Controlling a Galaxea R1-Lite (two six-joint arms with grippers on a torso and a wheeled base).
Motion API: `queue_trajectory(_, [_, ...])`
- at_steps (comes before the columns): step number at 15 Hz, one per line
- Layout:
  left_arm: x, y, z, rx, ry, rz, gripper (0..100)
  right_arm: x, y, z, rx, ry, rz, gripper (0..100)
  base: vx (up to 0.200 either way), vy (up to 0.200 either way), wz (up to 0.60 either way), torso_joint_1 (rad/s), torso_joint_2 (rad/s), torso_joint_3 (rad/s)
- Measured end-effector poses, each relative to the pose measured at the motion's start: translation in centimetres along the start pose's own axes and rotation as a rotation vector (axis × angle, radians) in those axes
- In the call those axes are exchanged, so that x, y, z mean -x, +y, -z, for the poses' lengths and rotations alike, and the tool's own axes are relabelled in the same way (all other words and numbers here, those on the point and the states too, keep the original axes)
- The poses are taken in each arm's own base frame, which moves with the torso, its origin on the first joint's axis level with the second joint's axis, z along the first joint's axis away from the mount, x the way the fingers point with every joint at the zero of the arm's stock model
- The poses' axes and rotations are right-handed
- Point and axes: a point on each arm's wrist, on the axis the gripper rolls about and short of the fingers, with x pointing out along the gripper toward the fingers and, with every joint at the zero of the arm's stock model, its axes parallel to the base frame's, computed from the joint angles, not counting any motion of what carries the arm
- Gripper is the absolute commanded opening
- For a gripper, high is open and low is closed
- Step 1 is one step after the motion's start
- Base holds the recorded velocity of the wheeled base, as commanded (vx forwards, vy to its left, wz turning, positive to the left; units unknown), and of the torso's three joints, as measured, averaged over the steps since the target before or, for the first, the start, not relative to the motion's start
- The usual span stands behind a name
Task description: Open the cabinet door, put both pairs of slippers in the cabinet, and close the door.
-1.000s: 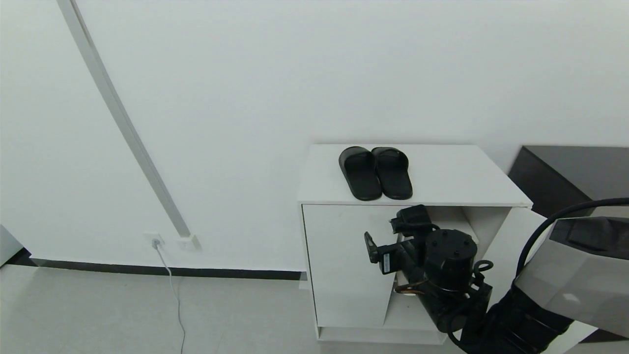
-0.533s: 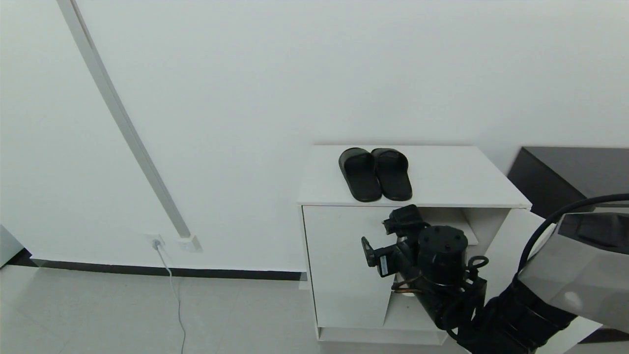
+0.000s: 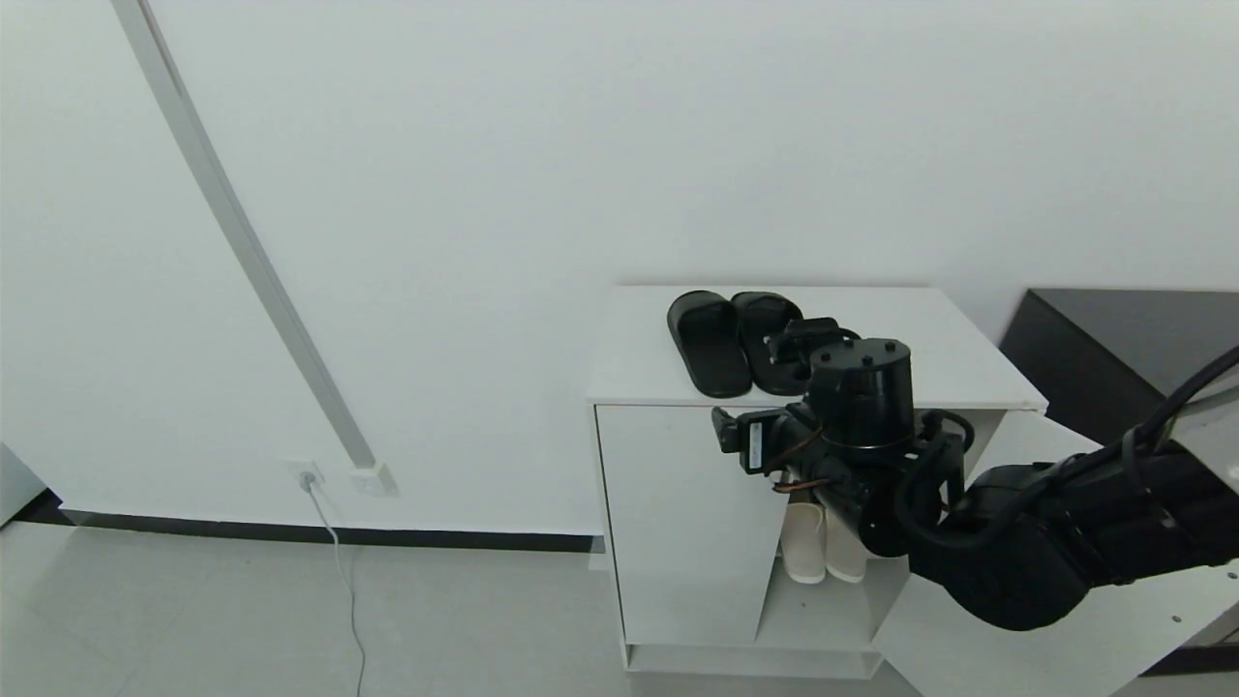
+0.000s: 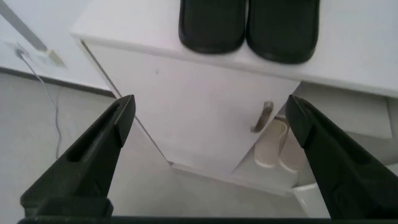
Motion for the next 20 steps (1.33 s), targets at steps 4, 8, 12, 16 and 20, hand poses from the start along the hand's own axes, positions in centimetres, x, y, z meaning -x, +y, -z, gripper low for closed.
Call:
queue_trajectory(4, [0.0,0.0,0.0,0.000,0.000,0.000,0,-0.2,-0.3,-0.5,-0.022,-0.016,0.012,100,0.200,0.000,0.00,0.001,0.00,0.001])
queue_trajectory(8, [0.0,0.0,0.0,0.001,0.000,0.000,0,-1.5,-0.6,0.1,-0.038,-0.053,0.028,100,0.200,0.000,0.00,0.005,0.00,0.002])
queue_trajectory(12, [0.0,0.0,0.0,0.001,0.001,0.000,0,-3.9,-1.3,1.6,-0.035,-0.046,0.059,100,0.050,0.000,0.00,0.002,0.00,0.001])
queue_trajectory(16, [0.0,0.0,0.0,0.003,-0.001,-0.001,0,-6.7,-1.6,1.7,-0.021,-0.064,0.084,100,0.000,0.000,0.00,0.000,0.00,0.000])
queue_trajectory(20, [0.0,0.0,0.0,0.005,-0.001,-0.001,0,-9.3,-1.8,1.5,0.005,-0.092,0.101,100,0.000,0.000,0.00,0.000,0.00,0.000])
